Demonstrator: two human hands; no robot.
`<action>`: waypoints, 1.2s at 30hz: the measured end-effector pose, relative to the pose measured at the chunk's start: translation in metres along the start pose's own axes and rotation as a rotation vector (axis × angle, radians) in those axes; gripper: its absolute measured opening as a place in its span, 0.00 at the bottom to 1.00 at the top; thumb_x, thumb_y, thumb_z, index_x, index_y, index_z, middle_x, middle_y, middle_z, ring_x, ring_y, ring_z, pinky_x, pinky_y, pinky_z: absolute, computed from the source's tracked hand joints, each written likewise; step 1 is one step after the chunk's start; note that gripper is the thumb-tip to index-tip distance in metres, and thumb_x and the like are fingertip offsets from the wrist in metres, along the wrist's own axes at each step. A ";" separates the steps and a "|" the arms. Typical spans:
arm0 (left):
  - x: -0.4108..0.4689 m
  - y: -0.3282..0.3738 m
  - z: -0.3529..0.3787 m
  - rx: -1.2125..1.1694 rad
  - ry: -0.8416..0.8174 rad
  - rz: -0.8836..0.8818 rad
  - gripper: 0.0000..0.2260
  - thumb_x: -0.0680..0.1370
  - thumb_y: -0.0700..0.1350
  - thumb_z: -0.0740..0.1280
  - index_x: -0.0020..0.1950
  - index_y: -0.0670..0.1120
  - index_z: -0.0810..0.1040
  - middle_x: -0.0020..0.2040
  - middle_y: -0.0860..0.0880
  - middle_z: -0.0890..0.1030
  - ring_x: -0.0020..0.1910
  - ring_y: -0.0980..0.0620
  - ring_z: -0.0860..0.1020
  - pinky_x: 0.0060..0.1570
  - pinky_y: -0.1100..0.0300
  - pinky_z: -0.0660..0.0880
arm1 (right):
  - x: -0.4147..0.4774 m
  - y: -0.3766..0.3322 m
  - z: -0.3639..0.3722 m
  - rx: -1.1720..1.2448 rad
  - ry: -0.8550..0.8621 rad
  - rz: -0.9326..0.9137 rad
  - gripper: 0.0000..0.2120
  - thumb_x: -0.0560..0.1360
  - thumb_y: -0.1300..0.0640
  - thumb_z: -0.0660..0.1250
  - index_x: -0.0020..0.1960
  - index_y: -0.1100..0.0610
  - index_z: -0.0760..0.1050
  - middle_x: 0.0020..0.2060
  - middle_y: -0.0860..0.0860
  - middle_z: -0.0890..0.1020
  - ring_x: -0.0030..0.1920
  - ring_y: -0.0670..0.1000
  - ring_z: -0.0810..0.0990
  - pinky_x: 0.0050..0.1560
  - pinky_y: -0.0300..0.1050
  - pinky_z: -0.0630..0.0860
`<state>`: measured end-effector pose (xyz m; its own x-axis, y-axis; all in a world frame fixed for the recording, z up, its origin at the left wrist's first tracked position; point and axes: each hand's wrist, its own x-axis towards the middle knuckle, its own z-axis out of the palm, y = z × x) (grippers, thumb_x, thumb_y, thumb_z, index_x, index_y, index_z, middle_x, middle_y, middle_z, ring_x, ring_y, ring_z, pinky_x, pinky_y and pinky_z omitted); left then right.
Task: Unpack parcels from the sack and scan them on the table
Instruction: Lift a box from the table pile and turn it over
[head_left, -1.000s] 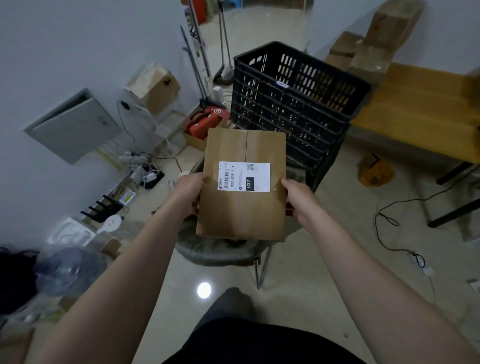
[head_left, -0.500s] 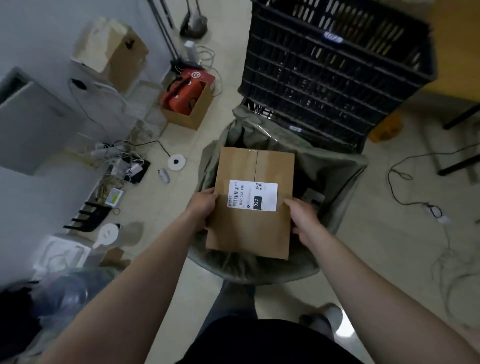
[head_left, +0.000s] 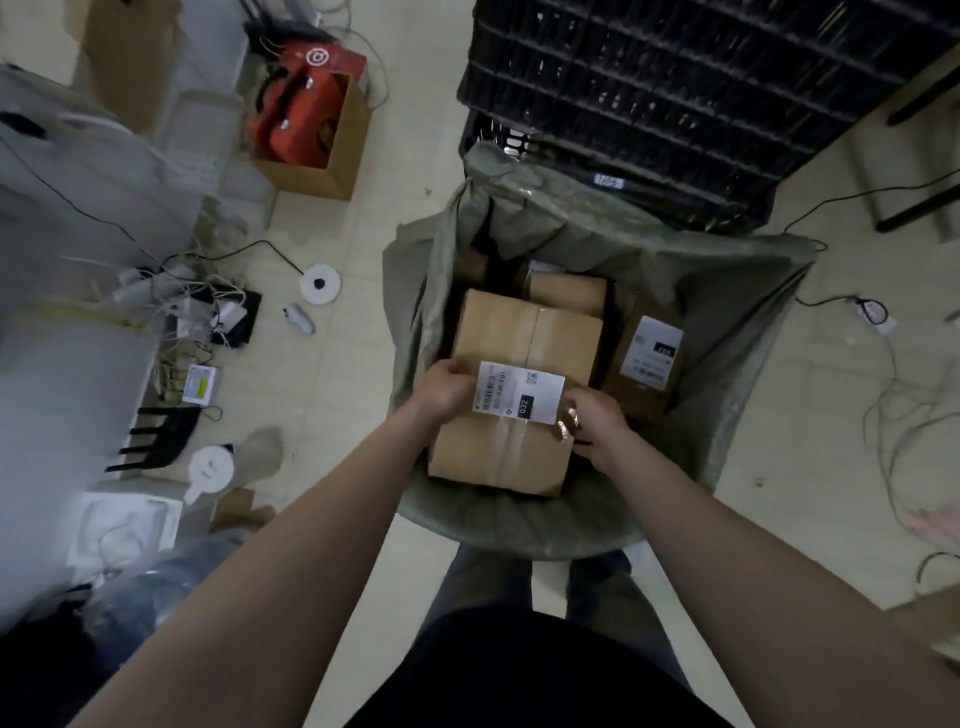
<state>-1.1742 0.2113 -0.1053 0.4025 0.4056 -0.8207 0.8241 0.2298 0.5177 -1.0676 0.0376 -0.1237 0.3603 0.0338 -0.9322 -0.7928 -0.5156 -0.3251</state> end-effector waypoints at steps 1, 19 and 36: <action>0.001 0.001 0.002 0.020 -0.010 0.019 0.07 0.79 0.38 0.65 0.50 0.47 0.81 0.49 0.45 0.87 0.40 0.52 0.81 0.30 0.64 0.75 | 0.002 0.000 0.000 -0.028 0.004 0.009 0.02 0.80 0.55 0.65 0.52 0.50 0.76 0.45 0.48 0.80 0.45 0.51 0.77 0.37 0.45 0.69; 0.014 -0.005 0.011 0.092 0.021 -0.229 0.27 0.85 0.63 0.52 0.82 0.53 0.61 0.80 0.46 0.65 0.74 0.35 0.67 0.56 0.32 0.76 | 0.023 -0.016 -0.008 -0.303 -0.012 0.167 0.21 0.81 0.56 0.59 0.73 0.55 0.69 0.67 0.60 0.74 0.63 0.63 0.75 0.63 0.61 0.76; 0.018 -0.007 0.037 0.177 0.020 0.019 0.21 0.86 0.56 0.58 0.74 0.48 0.76 0.66 0.45 0.78 0.47 0.53 0.76 0.42 0.57 0.72 | 0.034 -0.009 -0.021 -0.307 -0.082 0.122 0.25 0.77 0.57 0.65 0.74 0.54 0.70 0.71 0.58 0.72 0.69 0.63 0.72 0.65 0.57 0.75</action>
<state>-1.1582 0.1839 -0.1327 0.4122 0.4264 -0.8052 0.8745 0.0630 0.4810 -1.0379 0.0249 -0.1495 0.2218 0.0181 -0.9749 -0.6378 -0.7536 -0.1591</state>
